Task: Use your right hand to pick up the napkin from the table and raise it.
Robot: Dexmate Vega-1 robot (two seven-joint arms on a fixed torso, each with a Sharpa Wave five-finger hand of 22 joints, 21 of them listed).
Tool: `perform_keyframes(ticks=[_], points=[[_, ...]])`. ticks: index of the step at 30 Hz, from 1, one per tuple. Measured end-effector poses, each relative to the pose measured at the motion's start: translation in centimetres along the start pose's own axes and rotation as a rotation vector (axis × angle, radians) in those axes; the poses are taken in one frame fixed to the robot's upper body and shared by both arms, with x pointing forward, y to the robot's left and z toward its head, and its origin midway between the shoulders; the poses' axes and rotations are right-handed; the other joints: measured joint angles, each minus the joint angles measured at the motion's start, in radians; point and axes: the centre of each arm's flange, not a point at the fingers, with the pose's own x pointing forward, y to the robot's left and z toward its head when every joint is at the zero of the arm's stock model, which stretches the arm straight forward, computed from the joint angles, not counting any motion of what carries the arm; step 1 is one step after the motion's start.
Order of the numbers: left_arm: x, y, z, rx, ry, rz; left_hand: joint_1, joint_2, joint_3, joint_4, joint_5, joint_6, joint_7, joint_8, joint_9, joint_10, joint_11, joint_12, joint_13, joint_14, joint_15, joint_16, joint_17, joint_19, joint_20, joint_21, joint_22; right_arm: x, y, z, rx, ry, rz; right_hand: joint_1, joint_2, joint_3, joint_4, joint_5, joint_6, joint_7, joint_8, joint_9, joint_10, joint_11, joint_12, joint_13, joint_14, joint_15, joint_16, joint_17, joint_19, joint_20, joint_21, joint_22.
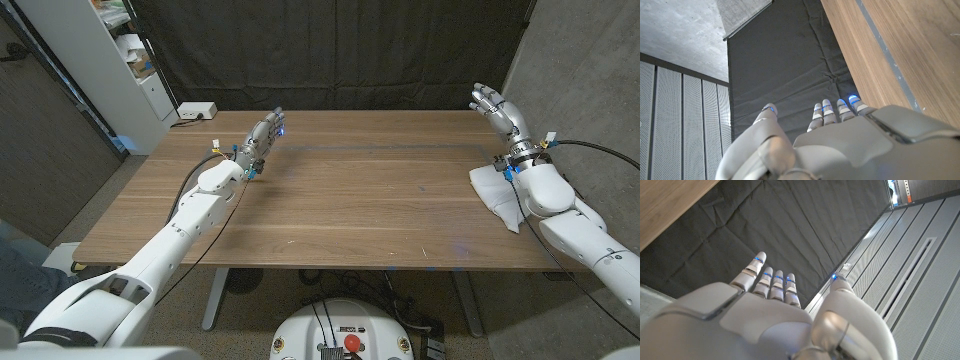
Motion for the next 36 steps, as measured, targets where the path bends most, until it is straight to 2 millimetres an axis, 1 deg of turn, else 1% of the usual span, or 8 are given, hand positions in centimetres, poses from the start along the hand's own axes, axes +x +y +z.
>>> perform_keyframes(ticks=[8,15,16,18,20,26,34,36], points=[[0.4,0.1,0.0,-0.001,-0.004,-0.002,0.0,0.0,0.0,0.0,0.0,0.0,0.0,0.0,0.0,0.0,0.0,0.0,0.0,0.0,0.0,0.0,0.0,0.0,0.0,-0.007,0.0,-0.6,-0.4,0.1,-0.032,0.003,-0.006,0.0,0.0,0.0,0.0,0.0,0.003,0.003,0.0,0.0,0.0,0.0,0.0,0.0,0.0,0.0,0.0,0.0,0.0,0.0,0.0,0.0],[0.6,0.2,0.0,-0.005,-0.001,0.001,0.0,0.0,0.0,0.0,0.0,0.0,0.0,0.0,0.0,0.0,0.0,0.0,0.0,0.0,0.0,0.0,0.0,0.0,0.0,-0.011,0.0,-0.7,-0.4,0.0,-0.049,0.005,-0.014,0.0,0.0,0.0,0.0,0.0,0.006,0.006,0.0,0.0,0.0,0.0,0.0,0.0,0.0,0.0,0.0,0.0,0.0,0.0,0.0,0.0],[0.7,0.1,0.1,-0.001,-0.007,-0.009,0.0,0.0,0.0,0.0,0.0,0.0,0.0,0.0,0.0,0.0,0.0,0.0,0.0,0.0,0.0,0.0,0.0,0.0,0.0,-0.011,0.0,-1.3,-0.7,0.3,-0.064,0.005,-0.006,0.0,0.0,0.0,0.0,0.0,0.006,0.006,0.0,0.0,0.0,0.0,0.0,0.0,0.0,0.0,0.0,0.0,0.0,0.0,0.0,0.0],[0.8,0.0,0.0,-0.002,-0.006,-0.01,0.0,0.0,0.0,0.0,0.0,0.0,0.0,0.0,0.0,0.0,0.0,0.0,0.0,0.0,0.0,0.0,0.0,0.0,0.0,-0.014,0.0,-1.3,-0.8,0.3,-0.071,0.006,-0.008,0.0,0.0,0.0,0.0,0.0,0.006,0.006,0.0,0.0,0.0,0.0,0.0,0.0,0.0,0.0,0.0,0.0,-0.001,0.001,0.0,0.0],[0.8,0.0,0.0,-0.003,-0.005,-0.01,0.0,0.0,0.0,0.0,0.0,0.0,0.0,0.0,0.0,0.0,0.0,0.0,0.0,0.0,0.0,0.0,0.0,0.0,0.0,-0.014,0.0,-1.4,-0.8,0.3,-0.076,0.006,-0.009,0.0,0.0,0.0,0.0,0.0,0.006,0.006,0.0,0.0,0.0,0.0,0.0,0.0,0.0,0.0,0.0,0.0,-0.007,0.007,0.0,0.0],[1.0,-0.2,0.0,-0.003,-0.008,-0.018,0.0,0.0,-0.004,-0.004,0.0,0.0,0.0,0.0,0.0,0.0,0.0,0.0,0.0,0.0,0.0,0.0,0.0,0.004,0.004,-0.018,0.0,-2.0,-1.2,0.4,-0.109,0.007,-0.002,0.0,0.0,0.0,0.0,0.0,0.006,0.006,0.0,0.0,0.0,0.0,0.0,0.0,0.0,0.0,0.0,0.0,-0.007,0.007,0.0,0.0],[1.1,-0.4,-0.1,-0.006,-0.007,-0.021,0.0,0.0,-0.004,-0.004,0.0,0.0,0.0,0.0,0.0,0.0,0.0,0.0,0.0,0.0,0.0,0.0,0.0,0.008,0.0,-0.018,0.0,-2.1,-1.2,0.5,-0.13,0.005,-0.004,0.0,0.0,0.0,0.0,0.0,0.006,0.006,0.0,0.0,0.0,0.0,0.0,0.0,0.0,0.0,0.0,0.0,-0.007,0.007,0.0,0.0],[1.1,-0.5,-0.2,-0.009,-0.005,-0.021,0.0,0.0,0.0,-0.008,0.0,0.0,0.0,0.0,0.0,0.0,0.0,0.0,0.0,0.0,0.0,0.0,0.0,0.008,0.0,-0.02,0.0,-2.1,-1.2,0.5,-0.135,0.004,-0.005,0.0,0.0,0.0,0.0,0.0,0.006,0.005,0.0,0.0,0.0,0.0,0.0,0.0,0.0,0.0,0.0,0.0,-0.007,0.007,0.0,0.0]])
